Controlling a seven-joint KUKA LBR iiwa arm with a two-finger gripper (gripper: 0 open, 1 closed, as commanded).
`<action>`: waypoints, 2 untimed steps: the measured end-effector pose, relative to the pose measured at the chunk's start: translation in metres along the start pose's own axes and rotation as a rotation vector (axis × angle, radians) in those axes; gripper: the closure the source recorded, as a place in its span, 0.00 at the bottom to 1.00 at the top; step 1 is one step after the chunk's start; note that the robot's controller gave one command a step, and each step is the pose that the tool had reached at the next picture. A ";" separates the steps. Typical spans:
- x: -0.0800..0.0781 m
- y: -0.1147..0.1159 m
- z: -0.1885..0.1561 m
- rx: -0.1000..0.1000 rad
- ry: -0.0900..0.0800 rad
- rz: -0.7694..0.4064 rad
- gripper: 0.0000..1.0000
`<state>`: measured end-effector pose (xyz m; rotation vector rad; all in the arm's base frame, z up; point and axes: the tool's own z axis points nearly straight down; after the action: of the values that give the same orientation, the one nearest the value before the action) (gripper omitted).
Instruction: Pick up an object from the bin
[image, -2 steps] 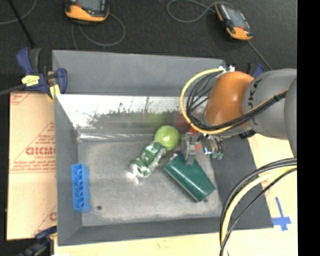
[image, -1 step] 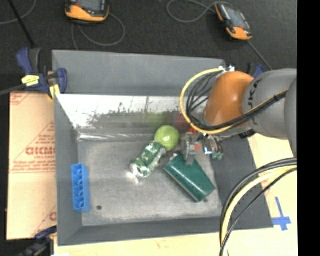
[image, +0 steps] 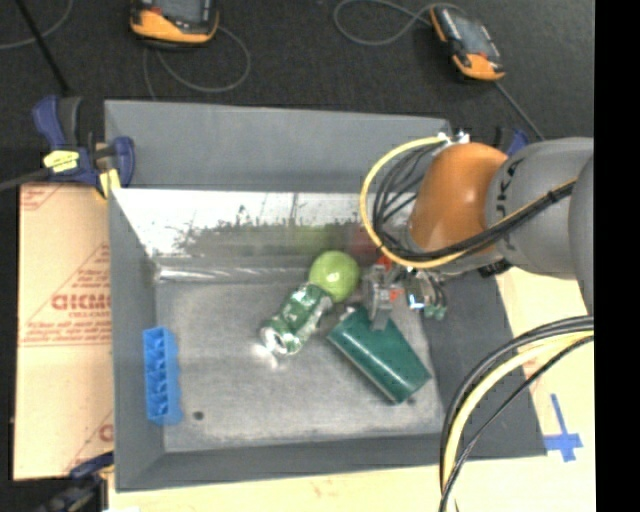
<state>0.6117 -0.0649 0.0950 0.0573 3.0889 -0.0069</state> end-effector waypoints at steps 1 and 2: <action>0.000 0.000 0.000 0.000 0.000 -0.001 1.00; 0.000 0.000 0.000 0.000 0.000 -0.001 1.00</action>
Offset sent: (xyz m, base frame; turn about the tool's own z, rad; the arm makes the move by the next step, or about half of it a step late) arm -0.0114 0.0337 0.0453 0.0703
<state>0.6118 -0.0648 0.0949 0.0552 3.0890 -0.0069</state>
